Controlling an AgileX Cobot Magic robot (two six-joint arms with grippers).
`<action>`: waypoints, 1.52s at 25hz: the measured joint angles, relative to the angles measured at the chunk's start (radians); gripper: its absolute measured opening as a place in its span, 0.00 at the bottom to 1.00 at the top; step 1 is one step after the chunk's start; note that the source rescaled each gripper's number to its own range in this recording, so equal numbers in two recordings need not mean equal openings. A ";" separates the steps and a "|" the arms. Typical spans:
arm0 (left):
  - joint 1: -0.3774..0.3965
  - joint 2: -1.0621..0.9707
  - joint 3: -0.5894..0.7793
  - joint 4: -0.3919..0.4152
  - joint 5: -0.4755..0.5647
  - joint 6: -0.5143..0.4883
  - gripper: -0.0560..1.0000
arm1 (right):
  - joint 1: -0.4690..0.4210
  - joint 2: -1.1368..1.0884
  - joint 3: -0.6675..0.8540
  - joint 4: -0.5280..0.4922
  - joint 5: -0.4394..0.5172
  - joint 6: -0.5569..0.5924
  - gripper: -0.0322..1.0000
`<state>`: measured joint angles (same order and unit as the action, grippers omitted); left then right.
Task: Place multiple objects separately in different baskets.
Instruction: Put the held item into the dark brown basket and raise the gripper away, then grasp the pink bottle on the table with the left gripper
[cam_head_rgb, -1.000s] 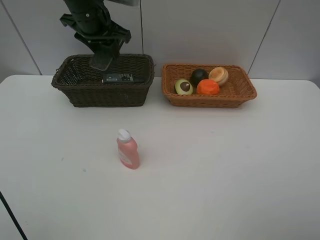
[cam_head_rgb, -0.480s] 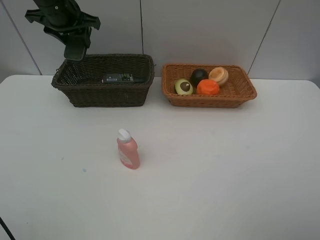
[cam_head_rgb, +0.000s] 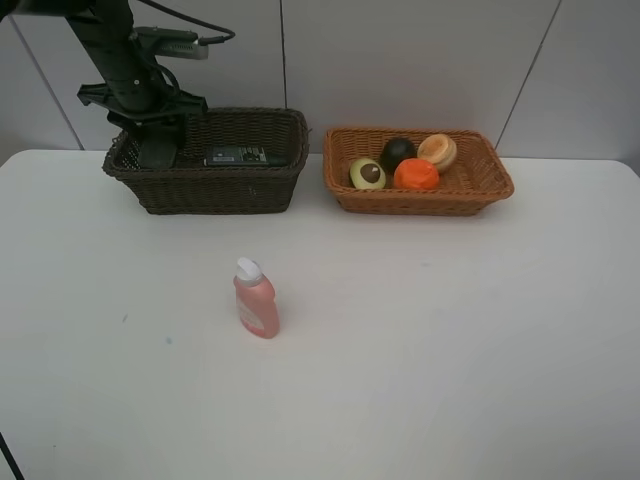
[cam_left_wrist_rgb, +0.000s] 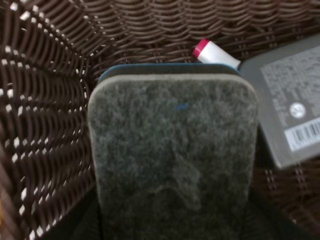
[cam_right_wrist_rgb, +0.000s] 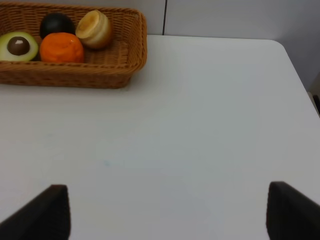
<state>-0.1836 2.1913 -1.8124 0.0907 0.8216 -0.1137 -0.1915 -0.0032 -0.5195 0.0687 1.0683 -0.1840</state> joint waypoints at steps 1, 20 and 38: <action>0.000 0.005 0.000 0.000 -0.005 0.000 0.42 | 0.000 0.000 0.000 0.000 0.000 0.000 0.99; 0.000 0.012 0.000 -0.006 -0.022 0.005 1.00 | 0.000 0.000 0.000 0.000 0.000 0.000 0.99; -0.082 -0.121 0.001 -0.034 0.043 0.510 1.00 | 0.000 0.000 0.000 0.000 0.000 0.000 0.99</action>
<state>-0.2652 2.0706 -1.8113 0.0570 0.8641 0.3968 -0.1915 -0.0032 -0.5195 0.0687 1.0683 -0.1840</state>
